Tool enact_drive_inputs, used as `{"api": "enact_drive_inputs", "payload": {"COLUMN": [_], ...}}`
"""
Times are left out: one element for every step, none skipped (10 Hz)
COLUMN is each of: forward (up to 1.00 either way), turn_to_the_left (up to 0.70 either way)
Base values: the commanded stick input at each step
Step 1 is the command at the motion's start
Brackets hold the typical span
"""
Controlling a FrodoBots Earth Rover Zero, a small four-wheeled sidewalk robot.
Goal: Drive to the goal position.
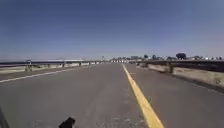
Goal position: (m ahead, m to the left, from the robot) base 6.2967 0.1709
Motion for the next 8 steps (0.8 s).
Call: {"api": "enact_drive_inputs", "payload": {"forward": [1.0, 1.0, 1.0, 1.0, 1.0, 1.0, 1.0, 1.0], "turn_to_the_left": [0.0, 0.0, 0.0, 0.0, 0.0, 0.0, 0.0, 0.0]}}
